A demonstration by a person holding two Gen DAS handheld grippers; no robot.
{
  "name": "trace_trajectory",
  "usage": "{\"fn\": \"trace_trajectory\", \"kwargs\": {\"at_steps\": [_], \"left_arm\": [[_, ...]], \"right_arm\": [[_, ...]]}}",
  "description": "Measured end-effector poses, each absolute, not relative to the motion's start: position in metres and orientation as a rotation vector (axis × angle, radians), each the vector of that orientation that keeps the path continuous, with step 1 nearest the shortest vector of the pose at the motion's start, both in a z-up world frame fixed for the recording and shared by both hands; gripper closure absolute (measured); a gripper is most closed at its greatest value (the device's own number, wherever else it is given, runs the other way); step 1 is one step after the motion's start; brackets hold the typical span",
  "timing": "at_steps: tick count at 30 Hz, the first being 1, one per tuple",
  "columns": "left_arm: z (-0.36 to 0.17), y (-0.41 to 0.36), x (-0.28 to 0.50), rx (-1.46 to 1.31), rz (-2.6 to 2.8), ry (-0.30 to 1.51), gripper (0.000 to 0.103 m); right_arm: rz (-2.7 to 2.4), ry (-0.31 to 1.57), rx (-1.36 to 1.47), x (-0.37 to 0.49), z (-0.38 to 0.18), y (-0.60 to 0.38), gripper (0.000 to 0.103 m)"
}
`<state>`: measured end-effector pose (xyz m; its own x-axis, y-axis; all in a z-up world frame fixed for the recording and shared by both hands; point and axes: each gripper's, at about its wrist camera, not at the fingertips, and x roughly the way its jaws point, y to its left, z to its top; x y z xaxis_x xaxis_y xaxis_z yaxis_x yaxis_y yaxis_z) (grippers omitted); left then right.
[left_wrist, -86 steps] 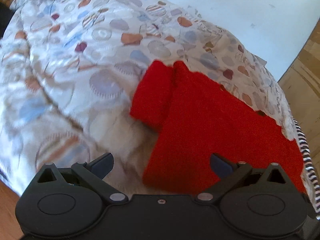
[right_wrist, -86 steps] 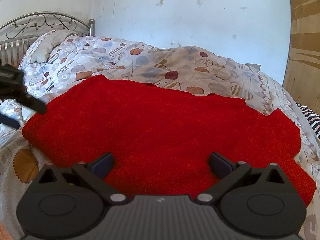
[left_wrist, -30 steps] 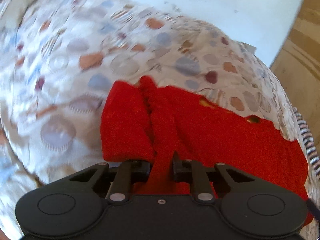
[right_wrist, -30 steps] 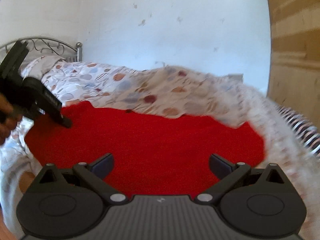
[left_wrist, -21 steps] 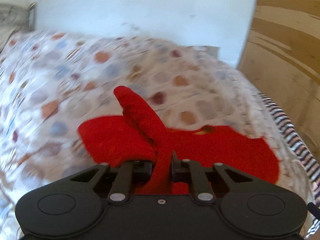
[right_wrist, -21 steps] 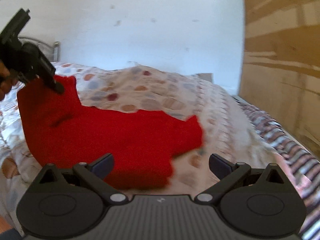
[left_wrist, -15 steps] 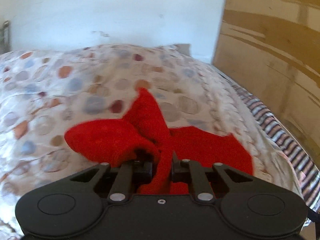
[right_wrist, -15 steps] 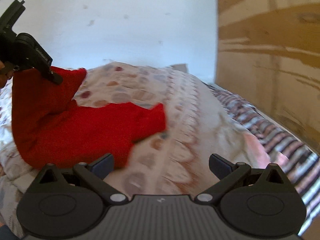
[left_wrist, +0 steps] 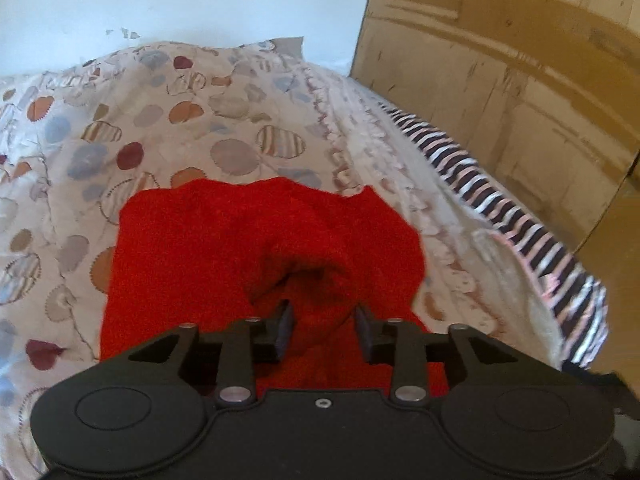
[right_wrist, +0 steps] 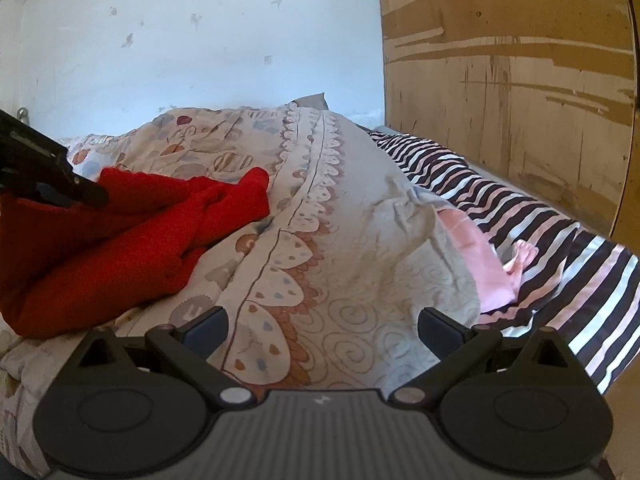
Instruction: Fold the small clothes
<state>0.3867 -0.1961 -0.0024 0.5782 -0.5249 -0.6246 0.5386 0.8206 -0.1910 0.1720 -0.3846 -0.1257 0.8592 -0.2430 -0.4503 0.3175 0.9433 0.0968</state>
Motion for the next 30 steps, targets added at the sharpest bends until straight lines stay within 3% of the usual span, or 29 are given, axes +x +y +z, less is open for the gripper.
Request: {"fn": "trace_trajectory", "kwargs": {"at_steps": [3,5,7,12,20,26,29,30], "left_arm": [[0.007,-0.188,0.375,-0.02,-0.662,0.668,0.034],[0.013,-0.183,0.364,-0.024,-0.68,0.623,0.026],[0.019,-0.178,0.352,-0.014,-0.665,0.579,0.012],[0.02,-0.161,0.329,0.062,-0.581,0.506,0.001],[-0.004,-0.154,0.313,0.239,-0.471,0.481,0.002],[-0.012,-0.15,0.314,0.258,-0.477,0.497,0.017],[-0.014,-0.15,0.316,0.264,-0.489,0.504,0.03],[-0.015,-0.15,0.317,0.273,-0.489,0.505,0.039]], "right_arm": [[-0.284,0.446,0.187,0.175,-0.126,-0.384,0.0],[-0.279,0.446,0.2,0.175,-0.125,-0.385,0.0],[-0.275,0.448,0.213,0.177,-0.126,-0.386,0.0],[-0.246,0.418,0.248,0.184,-0.12,-0.392,0.0],[-0.088,0.376,0.342,0.223,-0.091,-0.402,0.0],[0.027,0.424,0.442,0.27,-0.071,-0.401,0.0],[0.139,0.396,0.519,0.29,-0.059,-0.399,0.0],[0.18,0.403,0.544,0.3,-0.057,-0.399,0.0]]}}
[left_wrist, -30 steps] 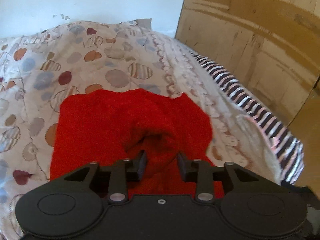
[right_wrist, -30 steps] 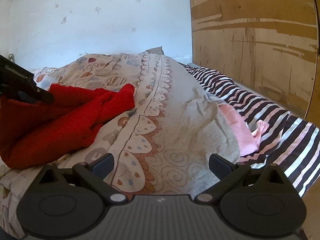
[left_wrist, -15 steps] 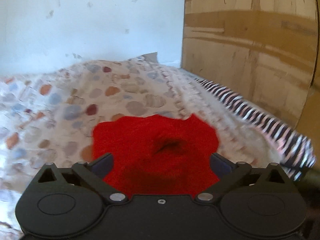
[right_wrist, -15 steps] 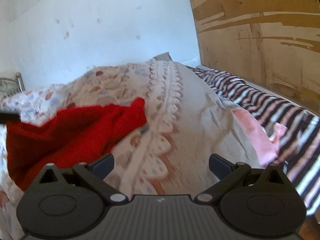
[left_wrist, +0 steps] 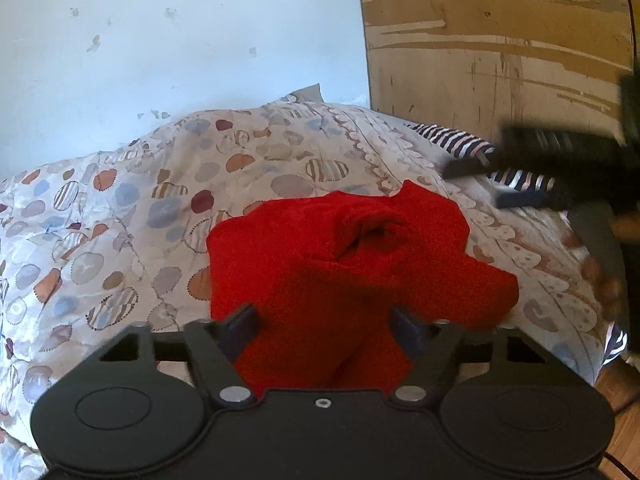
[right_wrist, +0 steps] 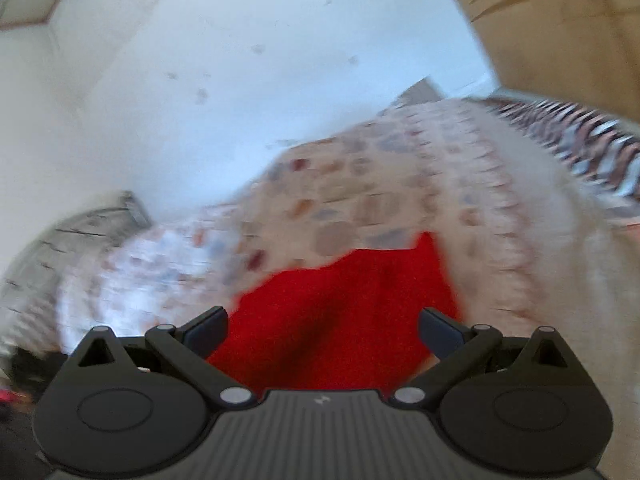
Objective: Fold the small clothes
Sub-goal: 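Fold the sweater edge with the right gripper over the left gripper's grip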
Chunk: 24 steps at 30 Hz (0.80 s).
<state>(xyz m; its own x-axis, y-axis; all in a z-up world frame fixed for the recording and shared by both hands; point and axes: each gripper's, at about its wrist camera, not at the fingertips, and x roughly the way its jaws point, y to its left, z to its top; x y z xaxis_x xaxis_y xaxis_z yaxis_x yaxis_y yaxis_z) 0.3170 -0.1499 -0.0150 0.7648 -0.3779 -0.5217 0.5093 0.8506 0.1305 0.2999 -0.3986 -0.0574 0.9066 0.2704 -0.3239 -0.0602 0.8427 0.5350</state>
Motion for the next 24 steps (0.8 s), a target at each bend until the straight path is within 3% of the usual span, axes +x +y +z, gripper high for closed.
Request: {"fn": "trace_trajectory", "kwargs": {"at_steps": [1,3,7,10,12,14,16,24], "left_arm": [[-0.016,-0.15,0.318,0.284,-0.488,0.504,0.048],[-0.017,-0.151,0.317,0.297,-0.486,0.501,0.053],[-0.019,-0.15,0.316,0.308,-0.493,0.506,0.066],[-0.02,-0.151,0.316,0.311,-0.499,0.511,0.076],[-0.02,-0.15,0.316,0.295,-0.501,0.505,0.08],[-0.019,-0.15,0.316,0.274,-0.501,0.5,0.083],[-0.018,-0.152,0.315,0.263,-0.498,0.496,0.086],[0.002,-0.176,0.307,0.265,-0.555,0.42,0.09]], "right_arm": [[0.205,0.42,0.567,0.311,-0.057,-0.398,0.0],[0.235,0.447,0.602,0.333,-0.059,-0.394,0.0],[0.261,0.506,0.619,0.369,-0.07,-0.386,0.022],[0.23,0.582,0.676,0.389,-0.083,-0.38,0.045],[0.226,0.594,0.732,0.396,-0.09,-0.379,0.056],[0.21,0.592,0.738,0.4,-0.092,-0.377,0.076],[0.209,0.574,0.721,0.402,-0.088,-0.376,0.085],[0.23,0.416,0.59,0.387,-0.038,-0.389,0.09]]}}
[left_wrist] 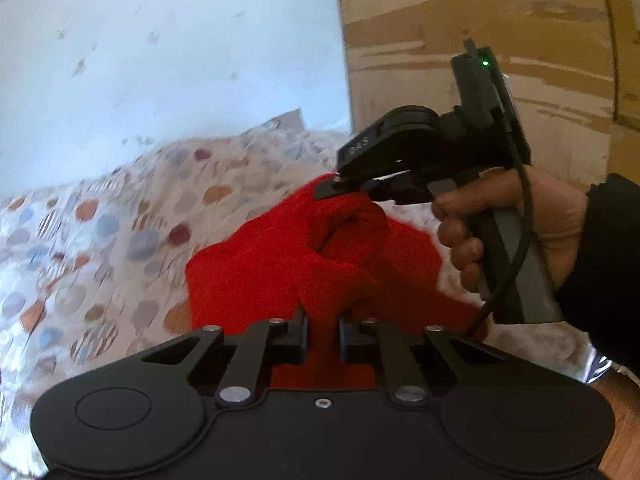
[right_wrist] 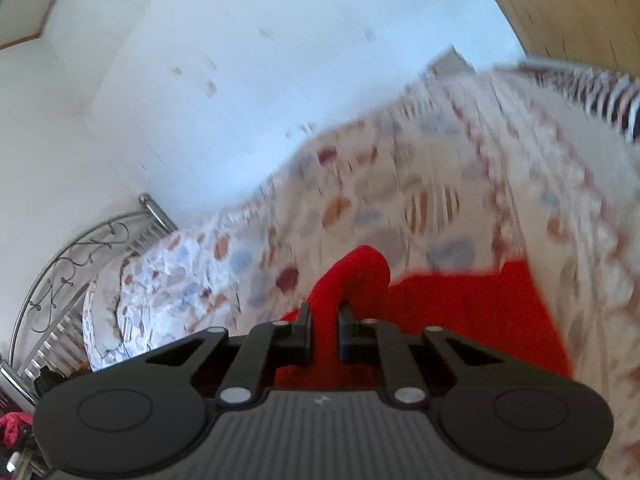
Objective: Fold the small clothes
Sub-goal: 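Fold the sweater edge with the right gripper over the left gripper's grip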
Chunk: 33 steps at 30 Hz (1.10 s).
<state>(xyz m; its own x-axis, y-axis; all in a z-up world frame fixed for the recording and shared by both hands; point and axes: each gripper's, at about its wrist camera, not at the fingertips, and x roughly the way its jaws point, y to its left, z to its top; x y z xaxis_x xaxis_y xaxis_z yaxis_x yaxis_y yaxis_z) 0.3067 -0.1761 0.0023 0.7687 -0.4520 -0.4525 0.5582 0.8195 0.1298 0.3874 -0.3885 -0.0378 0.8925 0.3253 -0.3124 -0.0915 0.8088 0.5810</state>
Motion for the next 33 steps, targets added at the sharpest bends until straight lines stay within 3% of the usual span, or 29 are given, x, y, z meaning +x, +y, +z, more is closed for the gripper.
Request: {"fn": "trace_trajectory", "kwargs": {"at_steps": [6,13,27,33], "left_arm": [[0.009,-0.21,0.298,0.311,-0.662,0.385,0.09],[-0.023,-0.24,0.299,0.337,-0.73,0.461,0.09],[-0.022,-0.226,0.308,0.234,-0.709,0.544,0.084],[-0.021,-0.225,0.309,0.198,-0.708,0.564,0.084]], "right_arm": [[0.173,0.353,0.557,0.363,-0.023,-0.424,0.09],[0.072,0.418,0.577,0.35,-0.056,-0.45,0.09],[0.043,0.459,0.59,0.35,-0.079,-0.445,0.088],[0.015,0.472,0.569,0.35,-0.074,-0.439,0.081]]}}
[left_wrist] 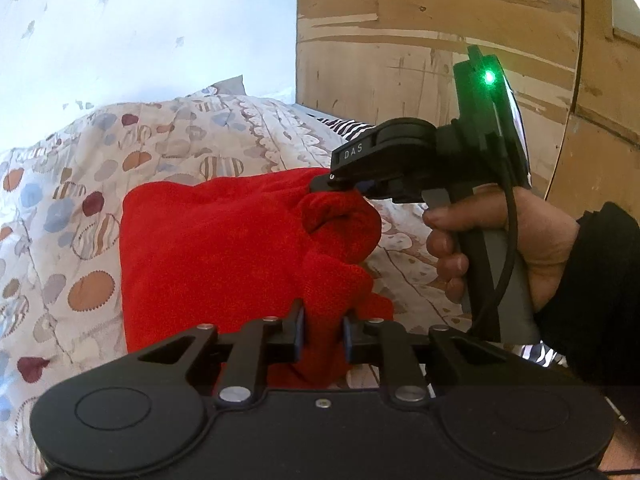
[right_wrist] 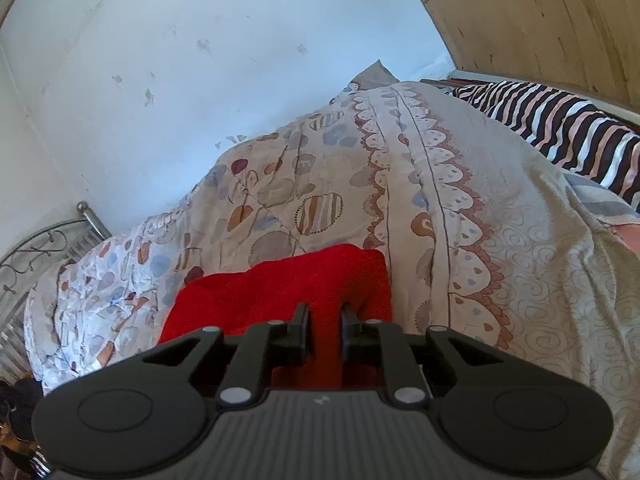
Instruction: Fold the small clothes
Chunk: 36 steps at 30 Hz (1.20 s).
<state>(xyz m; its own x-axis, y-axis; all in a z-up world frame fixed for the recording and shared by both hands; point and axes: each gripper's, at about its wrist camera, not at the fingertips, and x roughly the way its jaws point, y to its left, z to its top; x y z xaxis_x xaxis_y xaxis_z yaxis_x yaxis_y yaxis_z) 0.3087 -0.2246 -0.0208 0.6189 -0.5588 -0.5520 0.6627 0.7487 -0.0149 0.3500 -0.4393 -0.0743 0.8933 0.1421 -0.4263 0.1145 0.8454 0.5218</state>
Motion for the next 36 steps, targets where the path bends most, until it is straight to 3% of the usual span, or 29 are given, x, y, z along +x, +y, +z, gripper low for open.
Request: {"fn": "trace_trajectory", "kwargs": {"at_steps": [9,17,21,27,31,36], "left_arm": [[-0.014,-0.218,0.309,0.157,-0.696,0.599,0.079],[-0.01,-0.216,0.306,0.137,-0.705,0.606,0.067],[-0.001,-0.206,0.299,0.092,-0.72,0.587,0.039],[0.02,-0.181,0.296,0.028,-0.613,0.525,0.014],[0.027,-0.161,0.303,-0.031,-0.502,0.496,0.005],[0.017,-0.134,0.328,-0.123,-0.276,0.561,0.002]], "right_arm": [[-0.017,0.474,0.537,0.338,-0.065,-0.436,0.056],[-0.051,0.467,0.522,0.33,-0.057,-0.437,0.017],[-0.069,0.471,0.517,0.327,-0.059,-0.438,0.01],[-0.109,0.432,0.479,0.314,-0.057,-0.429,0.002],[-0.092,0.382,0.424,0.302,-0.051,-0.412,0.0],[-0.022,0.373,0.327,0.282,-0.054,-0.375,0.0]]}}
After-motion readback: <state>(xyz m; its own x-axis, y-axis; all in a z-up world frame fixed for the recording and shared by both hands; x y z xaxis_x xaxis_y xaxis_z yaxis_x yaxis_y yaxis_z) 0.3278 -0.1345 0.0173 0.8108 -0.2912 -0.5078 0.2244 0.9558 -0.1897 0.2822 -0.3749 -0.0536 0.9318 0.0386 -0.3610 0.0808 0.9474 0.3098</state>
